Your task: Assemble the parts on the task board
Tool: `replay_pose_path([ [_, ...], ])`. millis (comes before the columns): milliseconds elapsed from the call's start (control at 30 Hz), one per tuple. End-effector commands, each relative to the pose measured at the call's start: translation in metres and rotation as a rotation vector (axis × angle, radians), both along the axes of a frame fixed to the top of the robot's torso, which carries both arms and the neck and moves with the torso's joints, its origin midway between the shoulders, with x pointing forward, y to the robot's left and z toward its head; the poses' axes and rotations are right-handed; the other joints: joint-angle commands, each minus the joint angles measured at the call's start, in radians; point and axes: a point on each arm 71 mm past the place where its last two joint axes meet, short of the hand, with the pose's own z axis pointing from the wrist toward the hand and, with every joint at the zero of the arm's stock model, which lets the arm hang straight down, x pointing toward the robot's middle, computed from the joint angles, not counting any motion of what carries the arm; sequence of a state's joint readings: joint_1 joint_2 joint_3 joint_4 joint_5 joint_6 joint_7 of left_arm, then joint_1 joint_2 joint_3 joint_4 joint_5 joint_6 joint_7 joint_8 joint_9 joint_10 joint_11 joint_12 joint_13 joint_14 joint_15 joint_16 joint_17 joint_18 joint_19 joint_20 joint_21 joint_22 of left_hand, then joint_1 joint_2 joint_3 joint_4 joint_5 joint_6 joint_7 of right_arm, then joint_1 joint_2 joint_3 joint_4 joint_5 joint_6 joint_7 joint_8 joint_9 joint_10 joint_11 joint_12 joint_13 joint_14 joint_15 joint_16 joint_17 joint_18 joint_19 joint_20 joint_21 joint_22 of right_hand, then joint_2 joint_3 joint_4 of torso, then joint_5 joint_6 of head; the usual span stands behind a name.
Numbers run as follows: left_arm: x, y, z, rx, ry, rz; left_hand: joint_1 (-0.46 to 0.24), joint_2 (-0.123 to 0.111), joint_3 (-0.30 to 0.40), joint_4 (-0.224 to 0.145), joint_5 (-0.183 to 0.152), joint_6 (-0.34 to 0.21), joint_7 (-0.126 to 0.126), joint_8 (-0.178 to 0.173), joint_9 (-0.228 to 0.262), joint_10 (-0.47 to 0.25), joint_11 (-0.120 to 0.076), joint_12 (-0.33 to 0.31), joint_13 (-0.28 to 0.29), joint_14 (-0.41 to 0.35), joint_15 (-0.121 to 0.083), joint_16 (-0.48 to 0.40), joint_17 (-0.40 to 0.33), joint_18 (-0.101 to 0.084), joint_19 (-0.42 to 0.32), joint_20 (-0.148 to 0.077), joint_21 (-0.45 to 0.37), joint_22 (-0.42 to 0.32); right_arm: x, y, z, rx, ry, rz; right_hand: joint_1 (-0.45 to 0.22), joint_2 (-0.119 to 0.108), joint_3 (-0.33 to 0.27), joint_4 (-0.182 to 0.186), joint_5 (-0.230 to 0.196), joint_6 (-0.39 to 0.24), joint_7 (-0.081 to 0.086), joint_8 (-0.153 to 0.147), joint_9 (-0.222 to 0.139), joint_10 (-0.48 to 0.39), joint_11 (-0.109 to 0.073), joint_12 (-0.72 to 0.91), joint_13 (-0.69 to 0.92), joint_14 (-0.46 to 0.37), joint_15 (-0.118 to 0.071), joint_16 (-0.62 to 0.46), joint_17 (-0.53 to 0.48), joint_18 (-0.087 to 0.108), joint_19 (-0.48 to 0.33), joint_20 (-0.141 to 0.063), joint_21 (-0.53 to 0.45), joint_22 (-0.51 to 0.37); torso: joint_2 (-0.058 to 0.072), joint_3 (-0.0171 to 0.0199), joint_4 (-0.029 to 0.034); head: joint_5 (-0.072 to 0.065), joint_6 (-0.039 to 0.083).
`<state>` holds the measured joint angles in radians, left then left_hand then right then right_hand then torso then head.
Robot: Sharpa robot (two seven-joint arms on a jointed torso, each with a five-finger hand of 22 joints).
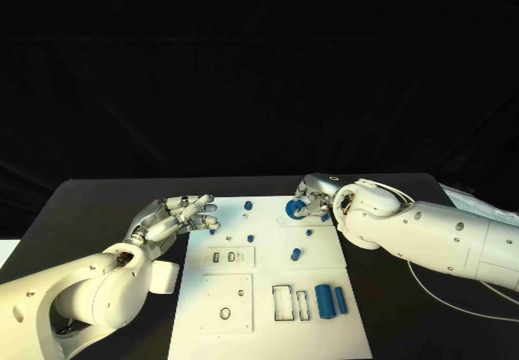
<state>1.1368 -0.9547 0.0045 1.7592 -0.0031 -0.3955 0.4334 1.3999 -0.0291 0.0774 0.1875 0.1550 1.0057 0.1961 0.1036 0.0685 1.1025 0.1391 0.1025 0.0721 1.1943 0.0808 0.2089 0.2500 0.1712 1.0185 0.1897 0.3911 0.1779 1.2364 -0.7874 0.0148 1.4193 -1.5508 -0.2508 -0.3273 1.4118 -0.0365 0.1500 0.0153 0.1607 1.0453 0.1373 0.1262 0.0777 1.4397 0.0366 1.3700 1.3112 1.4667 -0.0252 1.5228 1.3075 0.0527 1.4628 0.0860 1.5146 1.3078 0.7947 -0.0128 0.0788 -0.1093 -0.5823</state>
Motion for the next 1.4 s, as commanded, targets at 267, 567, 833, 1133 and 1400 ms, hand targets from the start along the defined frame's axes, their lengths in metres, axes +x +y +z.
replay_pose_path([
  [267, -0.001, -0.002, 0.001, -0.010, 0.000, -0.020, 0.009, 0.006, 0.002, -0.010, -0.005, 0.001, 0.003, -0.007, 0.000, 0.004, 0.003, -0.009, -0.001, 0.001, 0.005, -0.005, 0.004, 0.010, 0.005, 0.002, 0.004, 0.002, -0.008, 0.011, -0.003, -0.019, -0.049, 0.018, 0.002, 0.012, 0.076, -0.013, 0.043, 0.038, -0.016, 0.006, 0.004, 0.015, -0.002, 0.011, 0.071, 0.085, -0.007, 0.004, 0.166, -0.022, 0.013, -0.006, 0.009, 0.124, 0.000, -0.0004, 0.0009, 0.003, 0.000],
  [567, -0.001, -0.002, 0.001, -0.009, 0.003, -0.021, 0.014, 0.009, 0.005, -0.014, -0.006, 0.002, 0.003, -0.009, 0.000, 0.004, 0.003, -0.012, -0.001, 0.001, 0.005, -0.007, 0.008, 0.010, 0.005, 0.002, 0.004, 0.002, -0.019, 0.033, 0.009, 0.106, -0.081, 0.058, -0.035, 0.002, 0.114, -0.007, 0.068, 0.045, -0.017, -0.001, 0.002, 0.015, -0.001, 0.007, 0.073, 0.084, -0.007, 0.004, 0.164, -0.023, 0.015, -0.005, 0.011, 0.128, 0.000, -0.0011, 0.0012, 0.008, 0.004],
  [833, -0.001, -0.003, 0.000, -0.009, 0.008, -0.025, 0.021, 0.012, 0.009, -0.020, -0.006, 0.003, 0.003, -0.011, 0.000, 0.006, 0.003, -0.015, -0.001, 0.002, 0.004, -0.009, 0.012, 0.010, 0.005, 0.001, 0.005, 0.002, -0.025, 0.065, 0.018, 0.144, -0.094, 0.125, -0.050, -0.006, 0.124, -0.003, 0.069, 0.046, -0.018, -0.004, 0.001, 0.012, -0.001, 0.002, 0.070, 0.084, -0.007, 0.003, 0.163, -0.023, 0.016, -0.005, 0.012, 0.131, 0.000, -0.0018, 0.0039, 0.012, 0.006],
  [1133, -0.001, -0.005, 0.000, -0.009, 0.010, -0.029, 0.023, 0.013, 0.011, -0.022, -0.006, 0.003, 0.003, -0.012, 0.000, 0.006, 0.003, -0.017, -0.001, 0.002, 0.004, -0.010, 0.013, 0.010, 0.005, 0.001, 0.005, 0.002, -0.024, 0.100, 0.016, 0.155, -0.062, 0.185, -0.054, -0.007, 0.128, -0.002, 0.068, 0.045, -0.017, -0.005, 0.001, 0.011, -0.001, -0.001, 0.068, 0.083, -0.007, 0.002, 0.162, -0.023, 0.016, -0.005, 0.012, 0.131, 0.001, -0.0010, 0.0015, 0.020, 0.002],
  [1400, -0.001, -0.007, 0.000, -0.012, 0.010, -0.034, 0.023, 0.013, 0.011, -0.022, -0.006, 0.003, 0.003, -0.012, 0.000, 0.006, 0.003, -0.017, -0.001, 0.002, 0.004, -0.010, 0.013, 0.010, 0.005, 0.001, 0.005, 0.002, -0.020, 0.115, 0.003, 0.106, -0.033, 0.199, -0.062, -0.010, 0.133, 0.000, 0.063, 0.042, -0.016, -0.009, -0.001, 0.008, 0.000, -0.006, 0.064, 0.083, -0.006, 0.002, 0.160, -0.023, 0.017, -0.005, 0.012, 0.132, 0.001, 0.0001, 0.0009, 0.027, -0.003],
])
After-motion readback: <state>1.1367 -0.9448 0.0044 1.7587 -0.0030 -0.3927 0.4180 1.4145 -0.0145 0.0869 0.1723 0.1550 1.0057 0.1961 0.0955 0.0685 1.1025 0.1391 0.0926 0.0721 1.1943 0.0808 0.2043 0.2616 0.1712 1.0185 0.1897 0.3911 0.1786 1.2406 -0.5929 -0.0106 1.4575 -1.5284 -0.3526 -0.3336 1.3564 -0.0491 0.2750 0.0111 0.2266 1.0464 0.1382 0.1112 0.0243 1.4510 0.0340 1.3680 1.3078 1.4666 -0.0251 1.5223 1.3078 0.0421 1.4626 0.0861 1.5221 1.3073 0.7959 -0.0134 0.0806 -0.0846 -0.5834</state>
